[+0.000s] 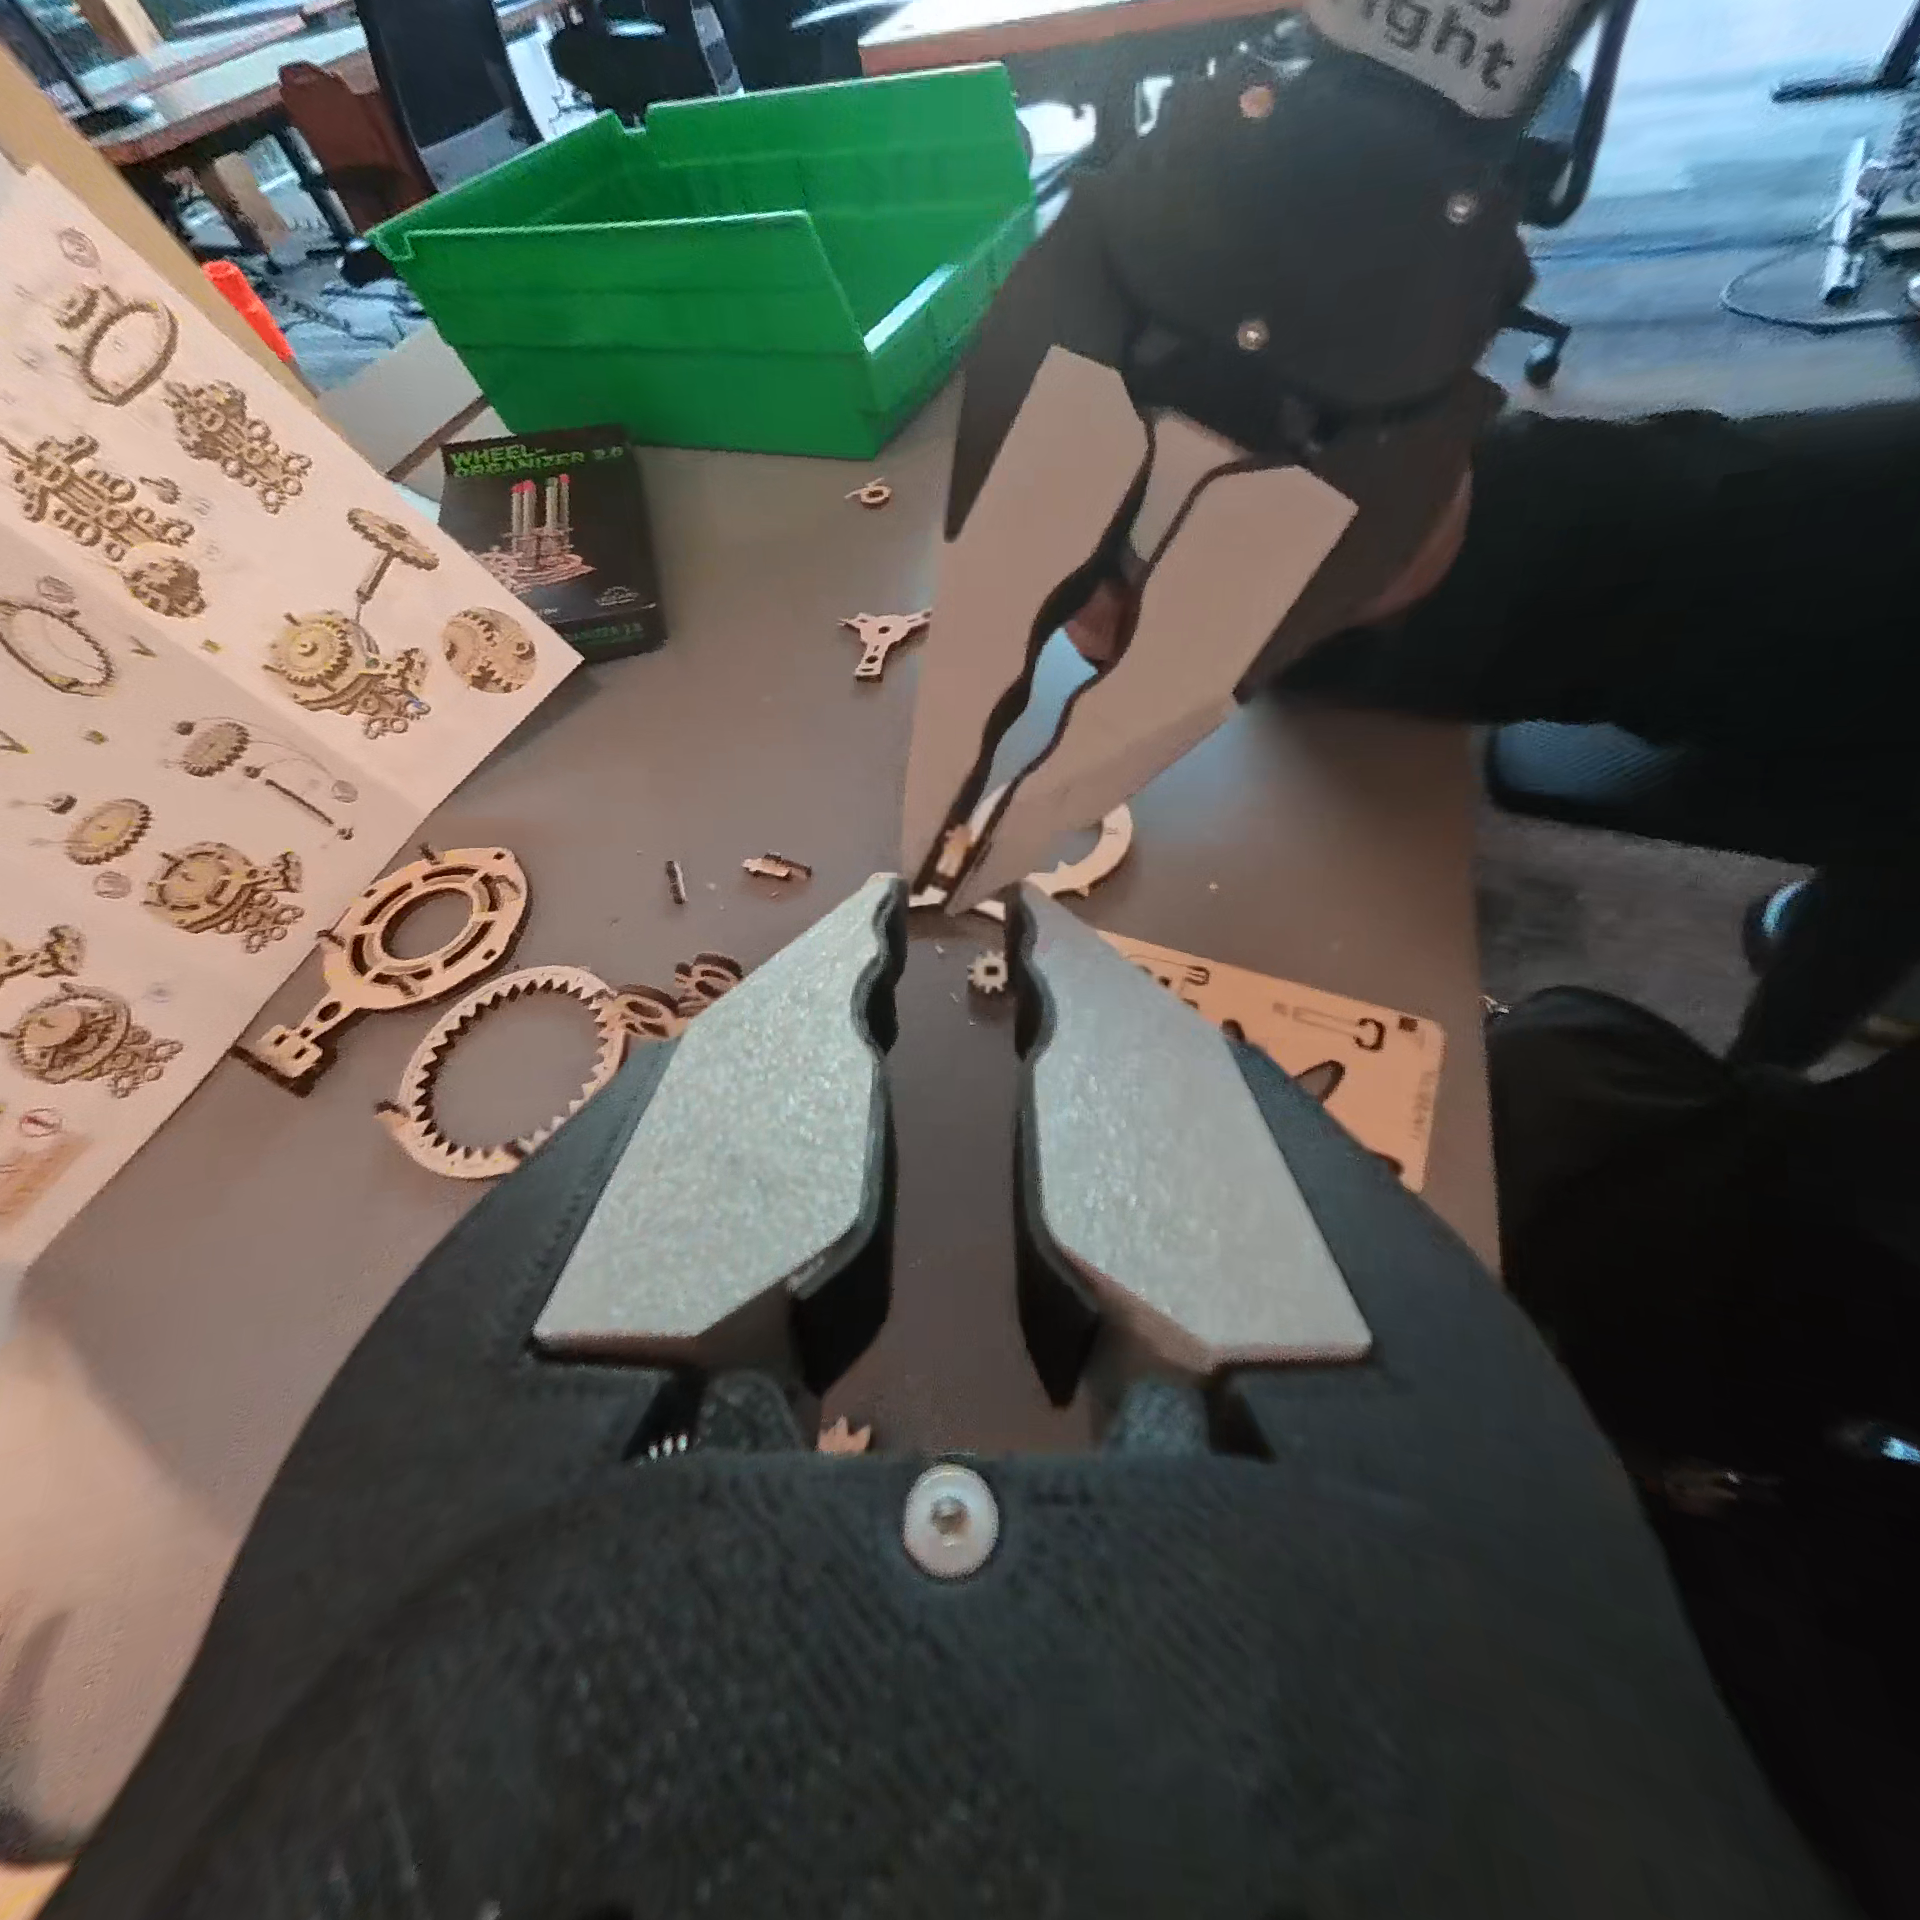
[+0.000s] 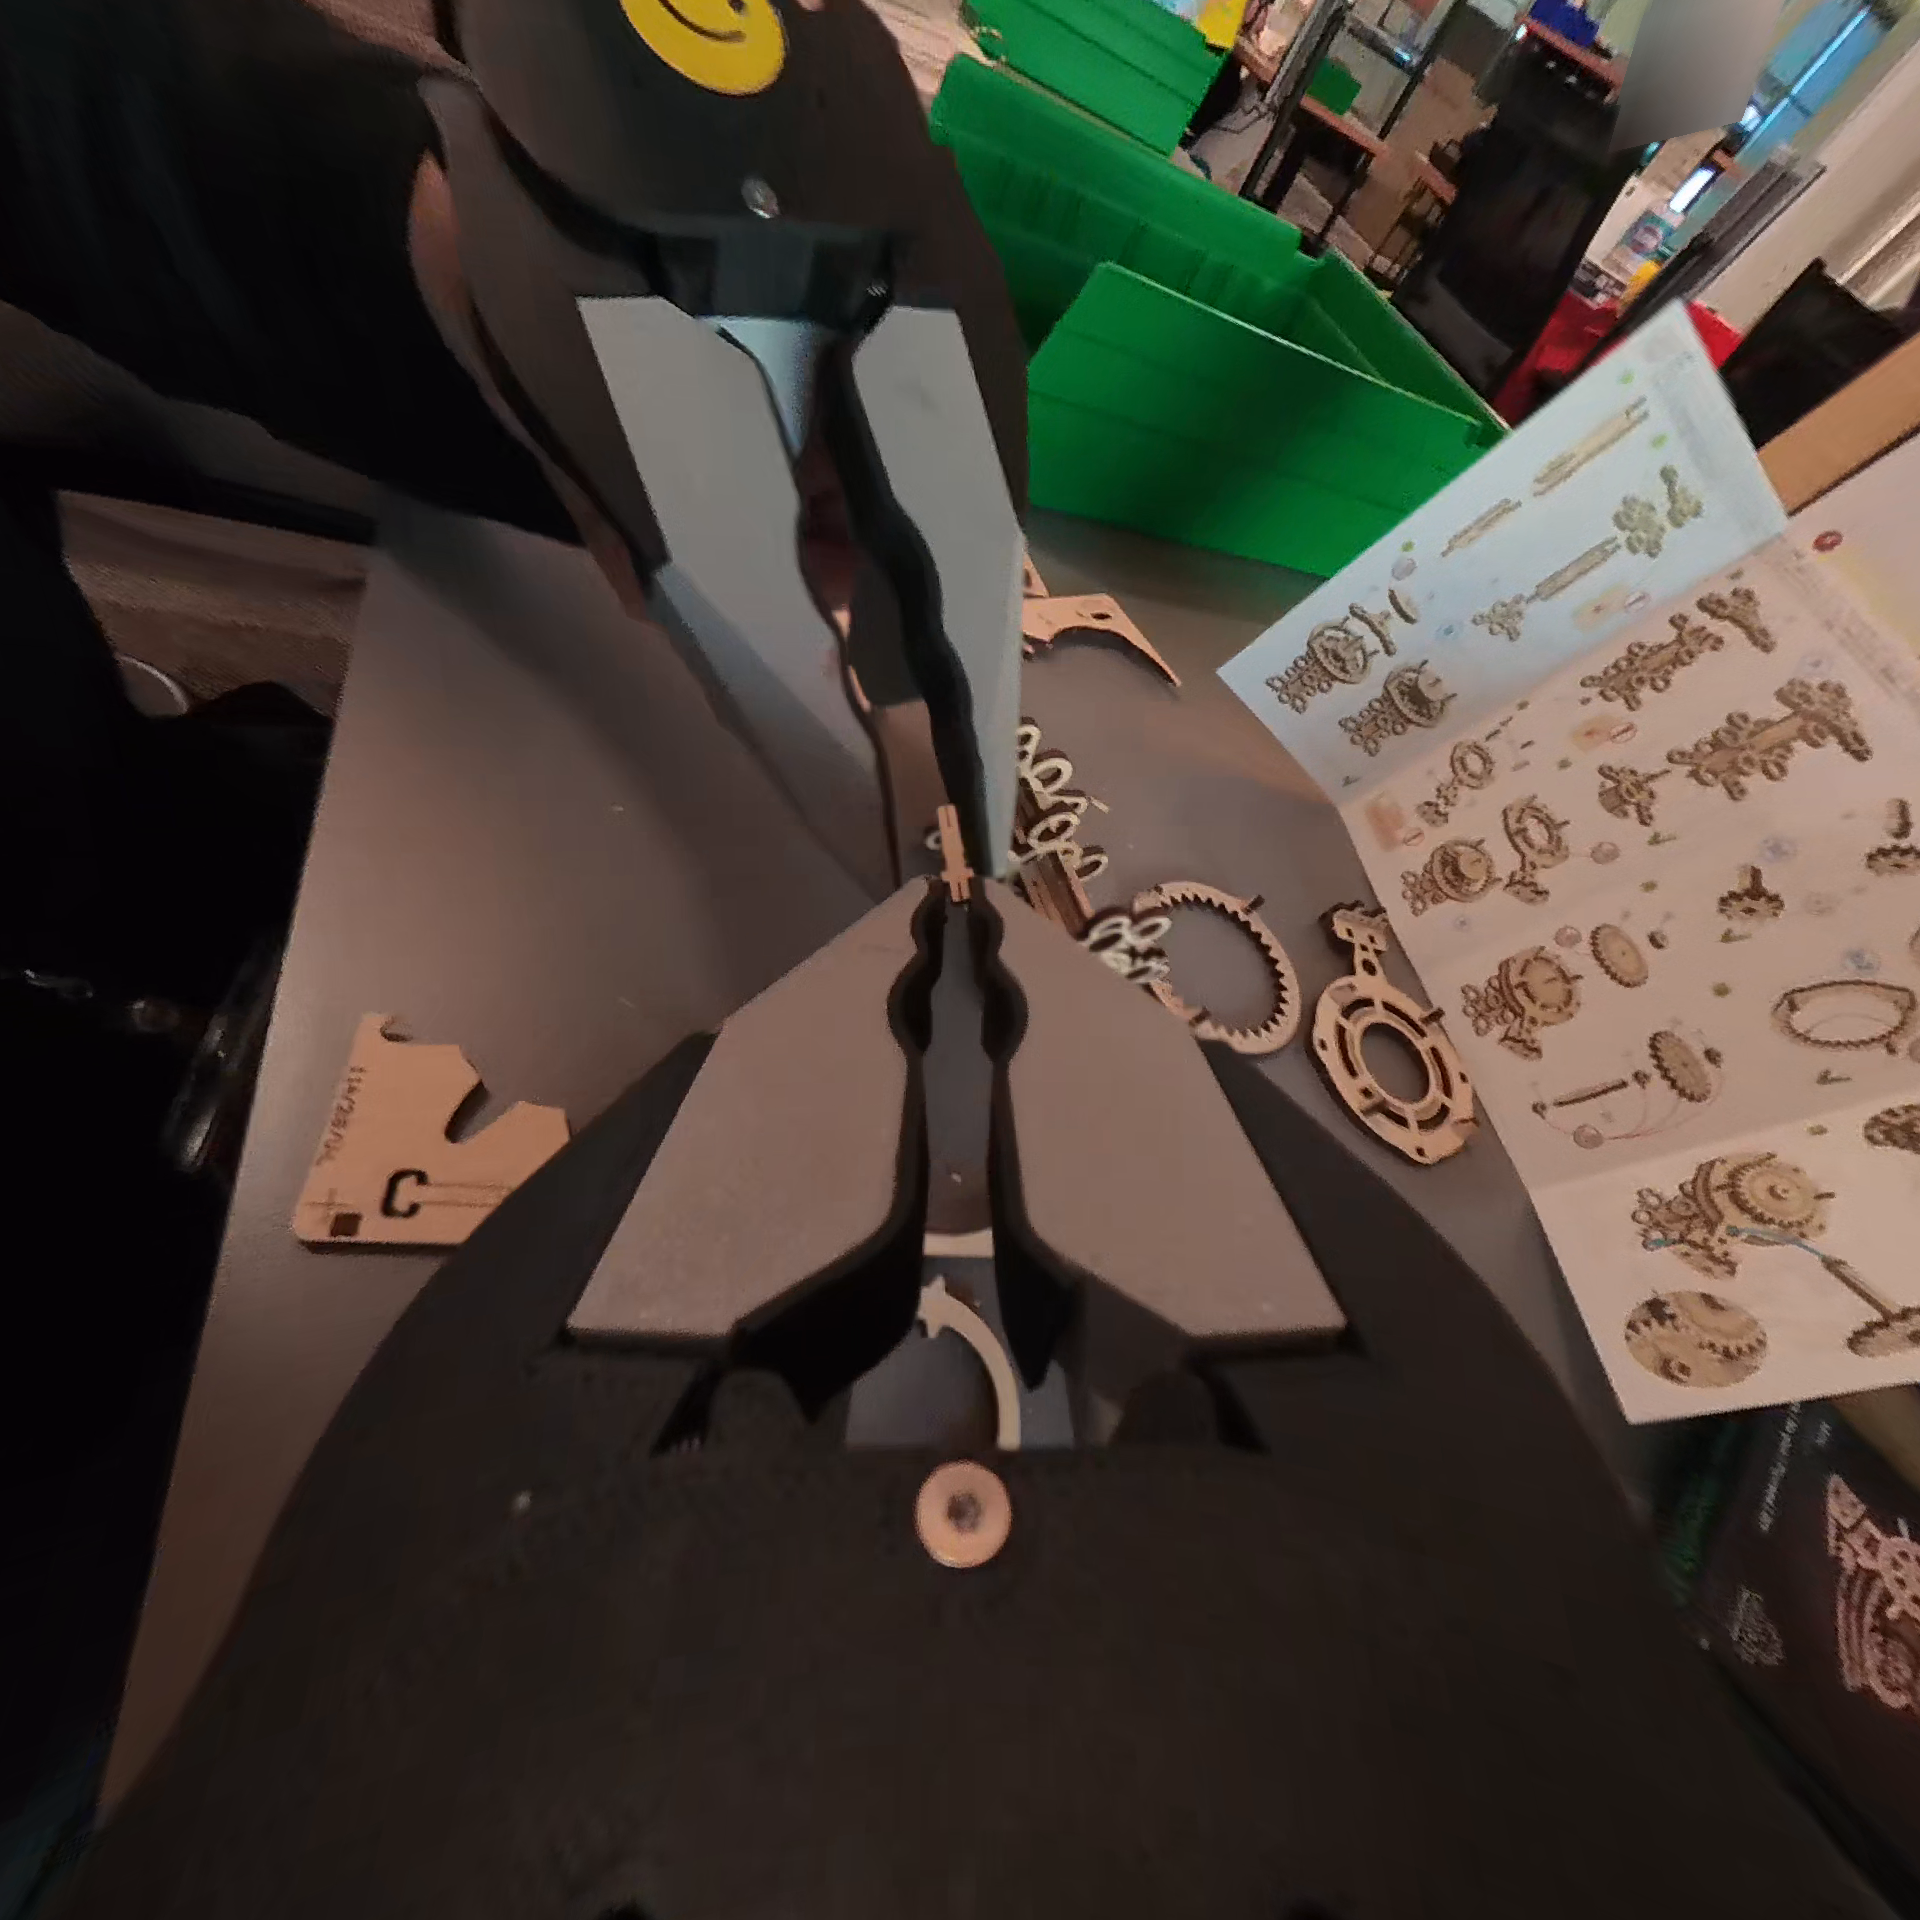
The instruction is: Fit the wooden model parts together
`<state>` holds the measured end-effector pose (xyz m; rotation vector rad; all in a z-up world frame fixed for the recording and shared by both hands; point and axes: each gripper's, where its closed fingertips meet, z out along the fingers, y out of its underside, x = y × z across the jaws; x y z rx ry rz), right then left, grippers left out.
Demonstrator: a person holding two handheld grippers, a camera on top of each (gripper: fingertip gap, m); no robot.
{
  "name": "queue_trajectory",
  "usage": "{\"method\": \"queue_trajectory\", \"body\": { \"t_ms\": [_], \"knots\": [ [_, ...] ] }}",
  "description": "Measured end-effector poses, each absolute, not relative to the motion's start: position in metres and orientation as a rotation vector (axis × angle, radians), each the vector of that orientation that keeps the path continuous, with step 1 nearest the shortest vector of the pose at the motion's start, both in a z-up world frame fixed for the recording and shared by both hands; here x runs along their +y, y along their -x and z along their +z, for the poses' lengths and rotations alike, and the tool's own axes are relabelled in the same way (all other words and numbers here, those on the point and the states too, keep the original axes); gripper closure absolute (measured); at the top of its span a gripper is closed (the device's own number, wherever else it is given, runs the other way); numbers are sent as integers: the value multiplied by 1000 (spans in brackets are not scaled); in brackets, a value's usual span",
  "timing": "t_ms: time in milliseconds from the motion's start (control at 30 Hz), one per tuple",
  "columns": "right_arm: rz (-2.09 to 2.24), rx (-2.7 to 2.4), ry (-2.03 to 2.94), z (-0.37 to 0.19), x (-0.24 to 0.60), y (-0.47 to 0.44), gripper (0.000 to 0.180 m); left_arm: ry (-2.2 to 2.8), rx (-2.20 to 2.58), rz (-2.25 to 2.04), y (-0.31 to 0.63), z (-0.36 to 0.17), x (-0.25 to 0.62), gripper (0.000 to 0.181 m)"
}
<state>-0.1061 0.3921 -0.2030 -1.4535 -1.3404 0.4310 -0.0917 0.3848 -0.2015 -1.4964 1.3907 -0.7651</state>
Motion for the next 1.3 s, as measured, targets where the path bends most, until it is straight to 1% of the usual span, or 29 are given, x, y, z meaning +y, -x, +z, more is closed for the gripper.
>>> {"method": "queue_trajectory", "body": {
  "t_ms": [33, 100, 133, 200, 367, 400, 467, 700, 867, 1000, 1167, 1300],
  "knots": [
    [423, -1329, 1458, -203, 393, 107, 179, 1498, 1382, -767, 92, -202, 386, 167],
    [447, -1311, 1459, -201, 393, 107, 179, 1494, 1360, -780, 95, -200, 386, 172],
    [466, -1301, 1462, -200, 392, 107, 179, 1484, 1357, -791, 96, -198, 385, 180],
    [467, -1318, 1462, -201, 391, 107, 179, 1471, 1326, -819, 99, -192, 383, 181],
    [404, -1362, 1448, -204, 390, 111, 179, 1539, 1309, -857, 104, -198, 385, 173],
    [390, -1369, 1451, -205, 390, 112, 179, 1542, 1302, -881, 104, -198, 384, 174],
    [362, -1384, 1453, -208, 391, 113, 179, 1536, 1289, -907, 104, -196, 383, 181],
    [380, -1388, 1490, -215, 390, 116, 179, 1563, 1285, -960, 106, -201, 383, 181],
    [317, -1419, 1475, -221, 390, 118, 180, 1620, 1252, -1038, 109, -207, 383, 180],
    [358, -1420, 1489, -223, 389, 119, 180, 1610, 1235, -1057, 108, -206, 384, 177],
    [494, -1374, 1522, -217, 390, 120, 180, 1540, 1239, -1069, 107, -194, 386, 181],
    [567, -1380, 1537, -204, 401, 131, 180, 1503, 1304, -951, 116, -178, 395, 181]
  ]
}}
